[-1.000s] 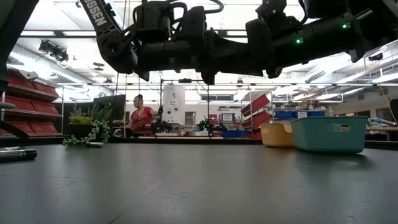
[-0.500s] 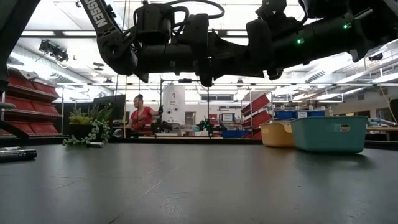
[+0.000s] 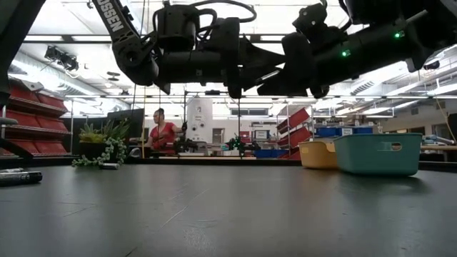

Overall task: Sort batteries
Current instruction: Put the silver black battery into the yellow bin

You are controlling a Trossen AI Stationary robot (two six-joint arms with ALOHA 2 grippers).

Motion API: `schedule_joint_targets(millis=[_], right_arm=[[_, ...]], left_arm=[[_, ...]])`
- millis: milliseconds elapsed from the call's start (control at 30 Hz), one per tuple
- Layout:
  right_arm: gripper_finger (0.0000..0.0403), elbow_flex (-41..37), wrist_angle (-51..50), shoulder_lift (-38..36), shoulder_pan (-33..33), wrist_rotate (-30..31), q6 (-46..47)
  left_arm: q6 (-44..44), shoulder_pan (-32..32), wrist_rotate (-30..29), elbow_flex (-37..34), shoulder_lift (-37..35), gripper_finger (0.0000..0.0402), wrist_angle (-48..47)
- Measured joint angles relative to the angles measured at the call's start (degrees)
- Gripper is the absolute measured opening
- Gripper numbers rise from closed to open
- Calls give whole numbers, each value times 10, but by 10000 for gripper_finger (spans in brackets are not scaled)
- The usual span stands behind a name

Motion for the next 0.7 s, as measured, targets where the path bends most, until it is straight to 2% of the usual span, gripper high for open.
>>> schedule_joint_targets(millis=[267, 400, 500, 600, 700], right_arm=[[0, -1, -4, 0, 0, 1, 9], [0, -1, -46, 0, 2, 0, 55], [7, -1, -136, 0, 7, -23, 134], [31, -2, -216, 0, 16, -33, 197], [62, -2, -228, 0, 26, -32, 213]], left_arm=[[1, 1, -4, 0, 0, 210, -2], [7, 2, -23, 0, -1, 209, -15], [29, 8, -40, -2, -33, 209, -91], [58, 25, -79, -7, -76, 209, -211], [64, 49, -75, -8, -85, 209, -290]])
